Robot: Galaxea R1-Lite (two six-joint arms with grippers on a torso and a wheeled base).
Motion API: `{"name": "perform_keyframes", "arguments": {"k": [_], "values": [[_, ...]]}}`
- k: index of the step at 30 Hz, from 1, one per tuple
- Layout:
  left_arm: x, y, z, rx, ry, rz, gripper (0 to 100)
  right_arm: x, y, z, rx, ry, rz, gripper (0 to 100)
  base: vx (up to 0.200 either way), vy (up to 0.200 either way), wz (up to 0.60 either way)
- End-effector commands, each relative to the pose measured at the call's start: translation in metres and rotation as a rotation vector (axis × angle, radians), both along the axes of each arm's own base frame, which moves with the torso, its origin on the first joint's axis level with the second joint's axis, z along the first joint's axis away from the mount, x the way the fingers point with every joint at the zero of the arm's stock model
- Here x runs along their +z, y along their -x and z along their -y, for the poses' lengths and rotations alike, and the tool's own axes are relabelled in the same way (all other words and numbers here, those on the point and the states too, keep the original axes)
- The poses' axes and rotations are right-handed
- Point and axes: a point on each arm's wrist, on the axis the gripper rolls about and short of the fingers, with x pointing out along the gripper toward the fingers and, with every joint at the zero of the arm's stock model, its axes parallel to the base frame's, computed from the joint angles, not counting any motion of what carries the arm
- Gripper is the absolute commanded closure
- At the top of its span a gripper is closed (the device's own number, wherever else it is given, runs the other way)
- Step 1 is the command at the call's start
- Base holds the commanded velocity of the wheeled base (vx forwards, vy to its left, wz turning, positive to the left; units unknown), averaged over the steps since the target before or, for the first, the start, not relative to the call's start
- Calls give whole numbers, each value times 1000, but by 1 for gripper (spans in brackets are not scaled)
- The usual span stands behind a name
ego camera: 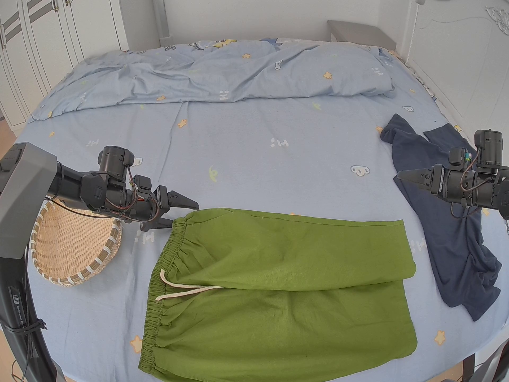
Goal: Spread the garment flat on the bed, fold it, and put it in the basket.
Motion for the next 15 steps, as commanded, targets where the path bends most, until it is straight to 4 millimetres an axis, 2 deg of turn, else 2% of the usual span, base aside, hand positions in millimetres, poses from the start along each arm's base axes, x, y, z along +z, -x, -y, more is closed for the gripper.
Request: {"name": "perform_keyframes", "arguments": {"k": [1,10,13,15], "values": [[-3,-1,0,-1,1,-10,100,-4,-3,0,0,-1,-13,0,0,0,0],[-1,0,-2,3,1,-7,100,-8,-5,2,-6,-1,-24,0,0,0,0],[3,2,-6,15,0,0,100,-18,-13,5,-15,-2,-56,0,0,0,0],[16,7,-8,19,3,26,100,-30,-21,9,-26,-5,-90,0,0,0,0]]}}
